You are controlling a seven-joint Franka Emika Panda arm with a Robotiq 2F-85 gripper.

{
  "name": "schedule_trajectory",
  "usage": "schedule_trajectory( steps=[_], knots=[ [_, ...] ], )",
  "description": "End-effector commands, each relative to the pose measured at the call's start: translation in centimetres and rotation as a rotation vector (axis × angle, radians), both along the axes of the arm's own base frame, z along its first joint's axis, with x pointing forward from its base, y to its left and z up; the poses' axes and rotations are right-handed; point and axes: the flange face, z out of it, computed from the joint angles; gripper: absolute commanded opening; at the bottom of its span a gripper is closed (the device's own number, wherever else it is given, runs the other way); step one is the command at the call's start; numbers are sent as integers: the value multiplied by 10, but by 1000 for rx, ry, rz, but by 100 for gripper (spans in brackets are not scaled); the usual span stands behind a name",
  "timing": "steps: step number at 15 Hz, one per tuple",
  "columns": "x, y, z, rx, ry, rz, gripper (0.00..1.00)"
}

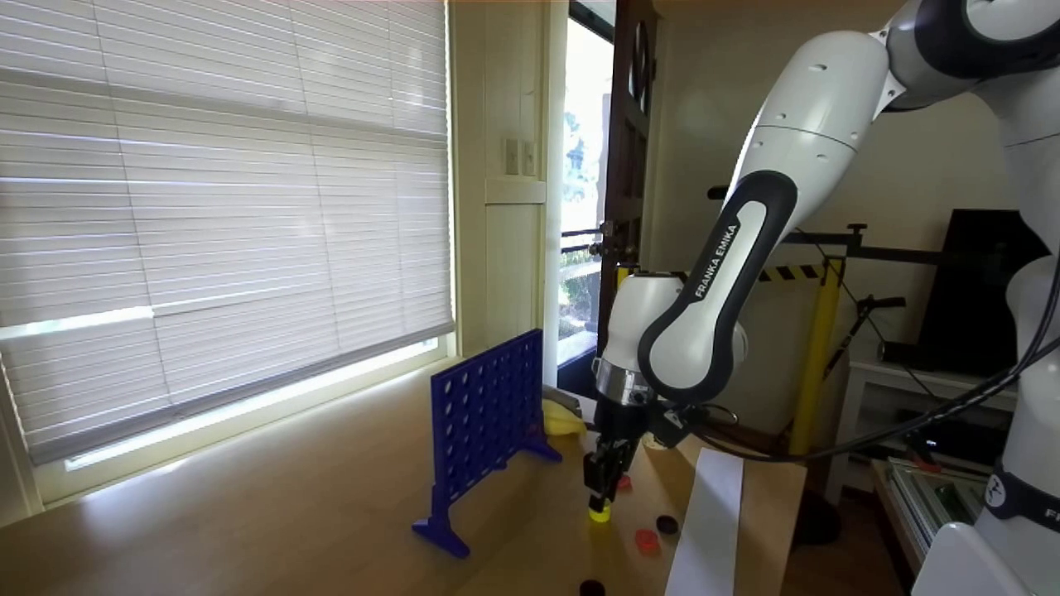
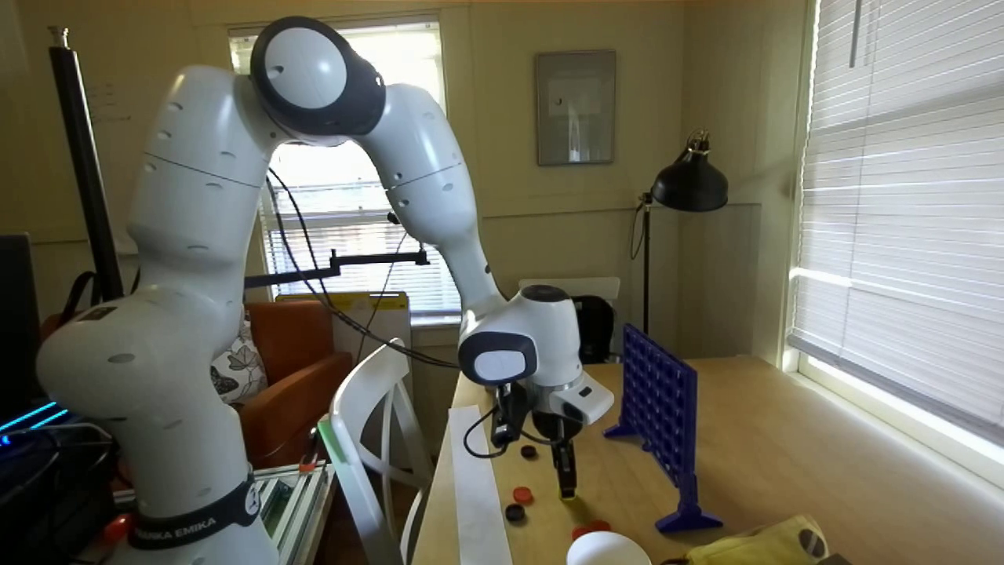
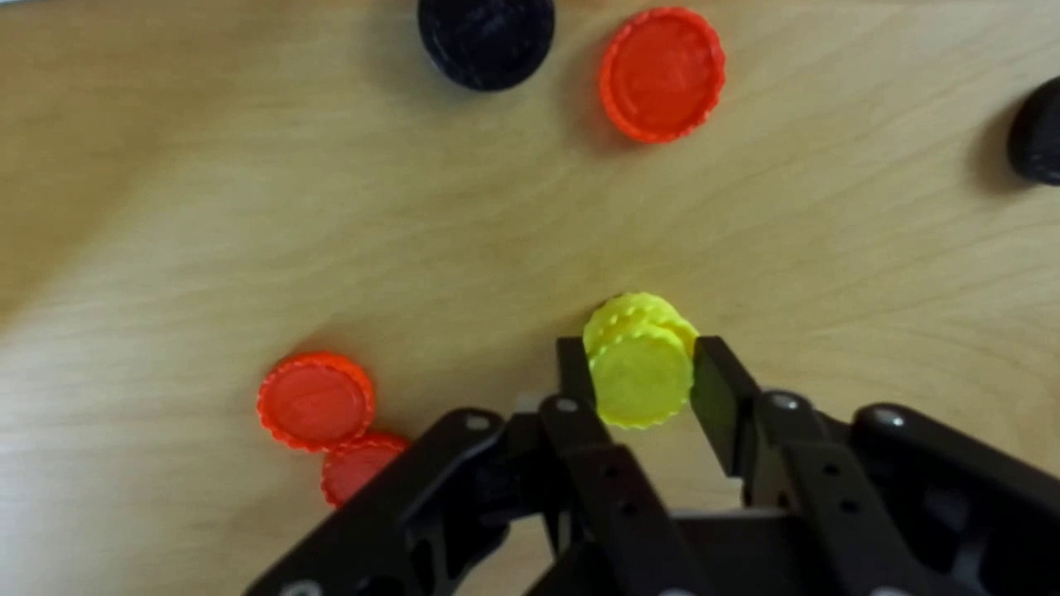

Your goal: Place a yellow ring inside the second-last line of the blue object

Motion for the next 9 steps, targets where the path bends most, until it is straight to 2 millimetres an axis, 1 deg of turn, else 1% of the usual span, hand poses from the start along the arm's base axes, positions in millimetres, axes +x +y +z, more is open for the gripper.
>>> schedule_trajectory(
  steps=[1,2,4,7,9],
  knots=[
    [1,-2,-1,-10,-29,-4,11],
    [0,-1,3,-13,-39,-3,11],
    [-7,0,20,-16,-84,-2,11],
    [-20,3,56,-18,-171,-2,11],
    [-30,8,77,-13,-223,11,11]
  ],
)
